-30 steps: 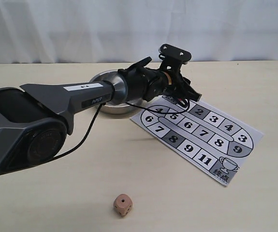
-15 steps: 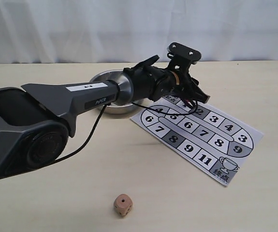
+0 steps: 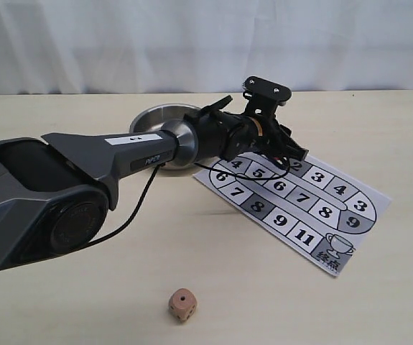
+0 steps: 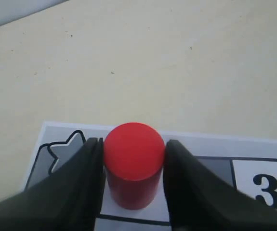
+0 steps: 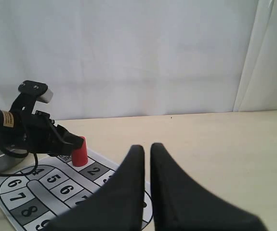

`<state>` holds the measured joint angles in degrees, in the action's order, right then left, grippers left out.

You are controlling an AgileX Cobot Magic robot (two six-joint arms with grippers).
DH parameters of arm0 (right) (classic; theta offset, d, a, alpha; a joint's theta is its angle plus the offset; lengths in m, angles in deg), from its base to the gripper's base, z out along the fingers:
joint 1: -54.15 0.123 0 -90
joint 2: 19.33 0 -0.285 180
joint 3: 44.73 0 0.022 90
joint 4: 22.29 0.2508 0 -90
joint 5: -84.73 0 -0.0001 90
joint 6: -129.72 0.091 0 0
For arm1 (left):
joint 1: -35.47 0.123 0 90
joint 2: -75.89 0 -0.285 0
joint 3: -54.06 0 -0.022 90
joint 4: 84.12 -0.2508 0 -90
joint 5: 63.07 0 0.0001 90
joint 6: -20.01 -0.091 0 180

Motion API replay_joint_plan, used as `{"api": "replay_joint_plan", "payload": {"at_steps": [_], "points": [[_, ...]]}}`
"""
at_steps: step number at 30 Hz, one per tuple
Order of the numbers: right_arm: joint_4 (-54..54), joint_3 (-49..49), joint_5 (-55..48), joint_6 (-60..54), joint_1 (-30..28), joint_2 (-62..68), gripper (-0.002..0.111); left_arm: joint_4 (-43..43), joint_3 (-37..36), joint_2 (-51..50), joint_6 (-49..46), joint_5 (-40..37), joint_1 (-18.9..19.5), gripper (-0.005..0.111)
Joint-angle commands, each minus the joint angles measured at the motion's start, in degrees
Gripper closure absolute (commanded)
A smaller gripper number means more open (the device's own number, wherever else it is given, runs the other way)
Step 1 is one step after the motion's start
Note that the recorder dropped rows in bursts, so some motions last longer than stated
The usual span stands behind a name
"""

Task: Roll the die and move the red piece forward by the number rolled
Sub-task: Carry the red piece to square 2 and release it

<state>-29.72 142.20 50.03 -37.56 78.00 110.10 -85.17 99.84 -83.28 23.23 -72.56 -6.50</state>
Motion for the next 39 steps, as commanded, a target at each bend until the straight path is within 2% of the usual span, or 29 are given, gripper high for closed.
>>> {"api": "replay_joint_plan", "payload": {"at_steps": [1, 5, 11, 18, 22, 25, 28, 32, 36, 39], "points": [[0.1, -0.1, 0.7, 0.0, -0.3, 0.4, 0.104, 0.4, 0.4, 0.4, 0.1, -0.4, -0.1, 0.084], [0.1, -0.1, 0.7, 0.0, -0.3, 0.4, 0.104, 0.1, 0.4, 0.9, 0.1, 0.7, -0.1, 0.067], [0.1, -0.1, 0.7, 0.0, -0.3, 0.4, 0.104, 0.1, 0.4, 1.2, 0.1, 1.3, -0.1, 0.051], [0.1, -0.1, 0.7, 0.0, -0.3, 0.4, 0.104, 0.1, 0.4, 1.6, -0.2, 0.8, -0.1, 0.046], [0.1, -0.1, 0.7, 0.0, -0.3, 0.4, 0.104, -0.7, 0.4, 3.8, -0.2, -4.7, -0.1, 0.047], [0.1, -0.1, 0.7, 0.0, -0.3, 0.4, 0.104, -2.3, 0.4, 6.4, -0.2, -10.3, -0.1, 0.059], [0.1, -0.1, 0.7, 0.0, -0.3, 0.4, 0.104, -3.0, 0.4, 8.6, -0.5, -17.0, -0.1, 0.080], [0.1, -0.1, 0.7, 0.0, -0.3, 0.4, 0.104, -3.0, 0.4, 10.8, -5.8, -26.7, -0.1, 0.107], [0.1, -0.1, 0.7, 0.0, -0.3, 0.4, 0.104, -2.8, 0.4, 11.4, -9.6, -35.1, -0.1, 0.107], [0.1, -0.1, 0.7, 0.0, -0.3, 0.4, 0.104, -3.0, -0.6, 11.5, -10.2, -37.7, -0.1, 0.107]]}}
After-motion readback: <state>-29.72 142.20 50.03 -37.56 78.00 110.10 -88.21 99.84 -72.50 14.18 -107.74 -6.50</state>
